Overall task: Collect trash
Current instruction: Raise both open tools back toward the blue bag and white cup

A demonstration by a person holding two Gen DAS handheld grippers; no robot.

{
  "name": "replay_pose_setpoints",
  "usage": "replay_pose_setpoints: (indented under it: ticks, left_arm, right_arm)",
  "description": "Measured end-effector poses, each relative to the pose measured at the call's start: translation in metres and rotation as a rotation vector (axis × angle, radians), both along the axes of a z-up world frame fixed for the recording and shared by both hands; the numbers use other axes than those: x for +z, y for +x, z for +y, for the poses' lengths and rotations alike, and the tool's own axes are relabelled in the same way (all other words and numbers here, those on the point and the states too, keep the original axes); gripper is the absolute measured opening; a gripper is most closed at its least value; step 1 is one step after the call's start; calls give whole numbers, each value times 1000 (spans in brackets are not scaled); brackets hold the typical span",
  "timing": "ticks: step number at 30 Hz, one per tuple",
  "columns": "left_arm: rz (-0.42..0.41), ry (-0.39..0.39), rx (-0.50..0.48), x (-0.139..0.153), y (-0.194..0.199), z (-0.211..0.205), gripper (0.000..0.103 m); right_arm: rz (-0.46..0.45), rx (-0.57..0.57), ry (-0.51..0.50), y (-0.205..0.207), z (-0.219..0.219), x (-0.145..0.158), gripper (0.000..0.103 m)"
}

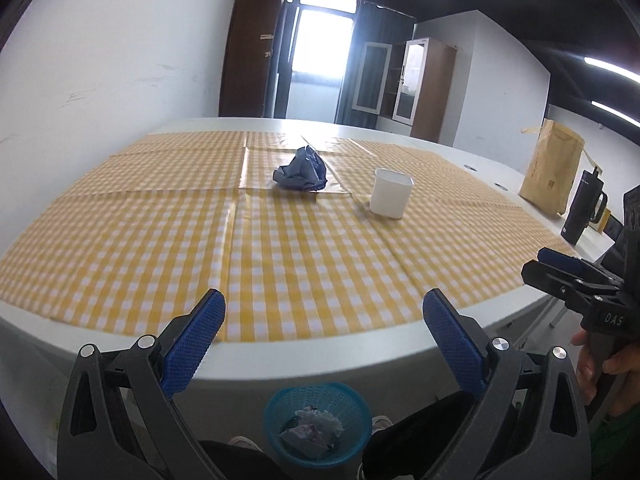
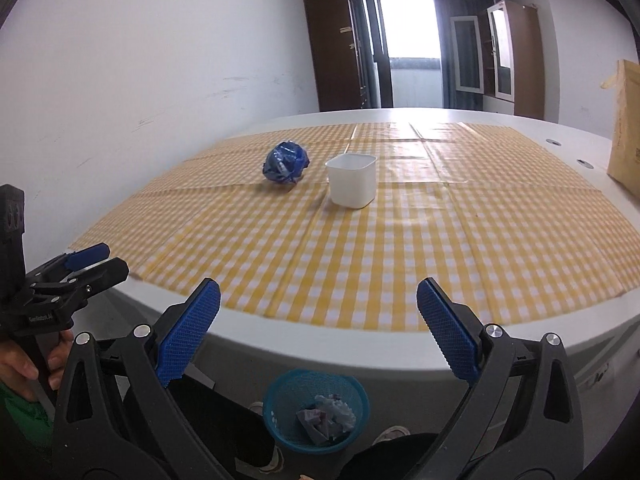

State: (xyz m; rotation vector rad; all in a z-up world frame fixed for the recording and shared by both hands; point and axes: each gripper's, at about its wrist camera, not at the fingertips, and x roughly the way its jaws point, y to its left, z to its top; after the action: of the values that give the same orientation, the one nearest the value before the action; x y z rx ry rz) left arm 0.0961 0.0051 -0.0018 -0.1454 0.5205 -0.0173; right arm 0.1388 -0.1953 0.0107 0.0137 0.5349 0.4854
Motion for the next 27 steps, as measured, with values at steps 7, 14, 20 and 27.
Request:
replay_pose_setpoints:
  ticks: [7,14,20,27]
  left_arm:
    - [4,6,8,13,37,7,97]
    - [19,-32,38,14,79,24,97]
    - [35,-35,36,16,113,27,97]
    - [59,-12,32,22,160,28,97]
  right_arm:
    - [11,3,18,38,4,17,94]
    - [29,-2,-38,79,15,19,93]
    - [85,-1,-17,120,18,21,91]
    - [96,-11,-32,164,28,30,87]
